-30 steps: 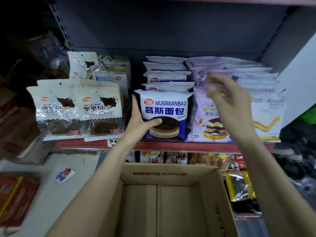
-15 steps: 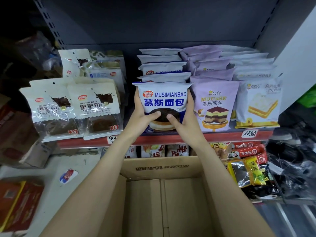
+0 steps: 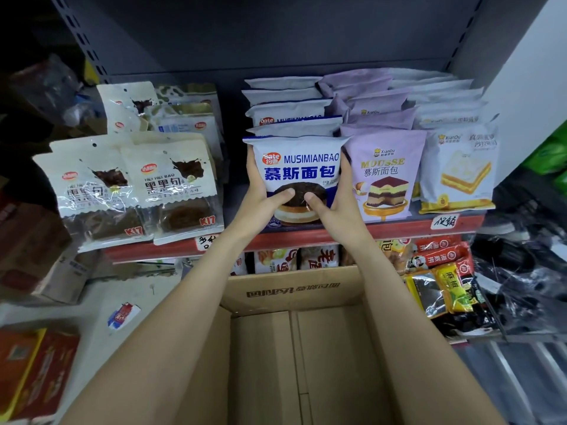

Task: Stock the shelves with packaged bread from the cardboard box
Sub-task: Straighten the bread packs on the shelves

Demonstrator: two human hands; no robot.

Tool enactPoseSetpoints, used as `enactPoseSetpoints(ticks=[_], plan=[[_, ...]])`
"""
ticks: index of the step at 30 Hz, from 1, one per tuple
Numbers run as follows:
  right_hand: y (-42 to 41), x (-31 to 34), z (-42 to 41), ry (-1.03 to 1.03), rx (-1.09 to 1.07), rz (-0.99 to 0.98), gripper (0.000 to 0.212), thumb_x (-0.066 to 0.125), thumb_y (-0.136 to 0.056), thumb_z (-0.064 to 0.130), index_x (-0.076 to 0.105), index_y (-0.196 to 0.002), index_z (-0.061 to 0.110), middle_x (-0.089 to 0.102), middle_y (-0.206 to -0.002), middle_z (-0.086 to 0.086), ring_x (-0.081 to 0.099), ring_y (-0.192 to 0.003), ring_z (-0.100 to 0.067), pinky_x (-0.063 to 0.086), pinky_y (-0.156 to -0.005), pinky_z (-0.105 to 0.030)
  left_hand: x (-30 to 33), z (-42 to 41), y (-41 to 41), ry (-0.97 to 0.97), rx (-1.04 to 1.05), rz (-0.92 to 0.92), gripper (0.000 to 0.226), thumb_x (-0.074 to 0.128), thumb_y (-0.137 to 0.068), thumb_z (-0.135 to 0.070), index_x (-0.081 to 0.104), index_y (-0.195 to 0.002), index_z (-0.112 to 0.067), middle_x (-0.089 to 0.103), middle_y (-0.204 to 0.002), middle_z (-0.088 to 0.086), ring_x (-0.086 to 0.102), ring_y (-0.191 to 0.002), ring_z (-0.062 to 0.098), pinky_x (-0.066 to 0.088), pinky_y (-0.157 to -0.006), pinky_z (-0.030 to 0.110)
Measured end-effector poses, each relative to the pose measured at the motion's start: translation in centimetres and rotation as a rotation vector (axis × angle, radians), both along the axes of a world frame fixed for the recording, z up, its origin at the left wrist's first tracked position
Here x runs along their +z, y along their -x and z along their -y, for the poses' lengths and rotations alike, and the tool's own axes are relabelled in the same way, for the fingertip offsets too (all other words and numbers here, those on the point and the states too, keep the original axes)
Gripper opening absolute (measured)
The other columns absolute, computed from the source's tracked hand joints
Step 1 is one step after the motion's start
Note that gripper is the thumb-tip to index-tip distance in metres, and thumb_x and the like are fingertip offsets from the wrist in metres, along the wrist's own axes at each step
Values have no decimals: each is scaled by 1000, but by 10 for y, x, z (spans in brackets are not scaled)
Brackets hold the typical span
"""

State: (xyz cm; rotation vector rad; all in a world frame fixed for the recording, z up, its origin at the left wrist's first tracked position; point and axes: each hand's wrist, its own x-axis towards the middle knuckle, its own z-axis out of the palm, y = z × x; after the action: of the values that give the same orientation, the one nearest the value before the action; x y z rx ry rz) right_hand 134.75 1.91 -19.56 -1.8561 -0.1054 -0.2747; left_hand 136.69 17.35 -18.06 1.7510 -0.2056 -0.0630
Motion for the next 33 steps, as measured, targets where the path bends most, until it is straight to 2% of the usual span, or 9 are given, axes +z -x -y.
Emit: enactPoseSetpoints(ticks=[7,11,15,20,22,24,27,31,33], plan=[[7,4,-6,117,-55,-15,79,60,-89,8,10,-150,13,43,-143,-1,41,-128,-8,32,-93,1,5,0,4,-59,53,-36,97,63,-88,-5,-10,-149,-23,39,-142,-6,43,-120,0,35,-94,5],[20,9,-6,312,-153,-38,75,59,-92,15,12,-151,15,39,-148,-2,39,-132,-17,37,-101,-25,9,3,15,-234,214,44,98,72,-83,-20,3,-152,-16,37,-148,-1,34,-133,9,28,-111,30],[47,25,-5,437,-264,11,64,54,-94,18,22,-149,18,40,-142,-5,45,-123,-20,39,-87,-26,18,6,34,-342,323,-18,95,70,-85,-30,5,-152,-14,22,-156,6,21,-143,20,22,-113,35],[82,51,2,401,-209,114,47,54,-94,20,40,-139,18,56,-126,0,51,-115,-17,39,-90,-25,49,-2,88,-304,371,32,52,59,-92,-25,40,-140,-20,50,-136,-4,44,-124,8,32,-98,20],[100,66,3,385,-155,156,38,55,-93,18,49,-131,17,62,-115,1,55,-108,-17,40,-87,-26,64,-15,120,-277,393,64,38,57,-94,-25,50,-131,-22,60,-118,-13,54,-105,-1,41,-95,22],[117,81,1,387,-93,171,29,55,-93,17,57,-122,16,65,-106,3,58,-101,-14,41,-82,-24,75,-32,152,-300,443,113,27,56,-94,-28,58,-121,-26,66,-104,-17,62,-88,1,49,-86,29],[139,96,-14,376,-12,166,19,56,-93,17,65,-110,16,66,-92,8,59,-86,-5,40,-76,-15,85,-66,196,-391,534,220,18,54,-94,-27,65,-109,-27,69,-88,-14,65,-77,8,52,-70,31],[151,96,-60,383,133,140,16,56,-93,21,67,-105,19,70,-88,4,62,-78,-7,53,-76,-30,86,-125,234,-523,631,325,22,51,-94,-29,67,-106,-21,69,-81,-13,66,-80,3,56,-71,36],[149,90,-87,414,211,134,22,56,-93,23,63,-114,20,68,-102,2,63,-86,-10,53,-79,-32,79,-158,236,-519,680,320,20,54,-93,-23,65,-109,-18,68,-87,-11,64,-81,4,54,-72,36]])
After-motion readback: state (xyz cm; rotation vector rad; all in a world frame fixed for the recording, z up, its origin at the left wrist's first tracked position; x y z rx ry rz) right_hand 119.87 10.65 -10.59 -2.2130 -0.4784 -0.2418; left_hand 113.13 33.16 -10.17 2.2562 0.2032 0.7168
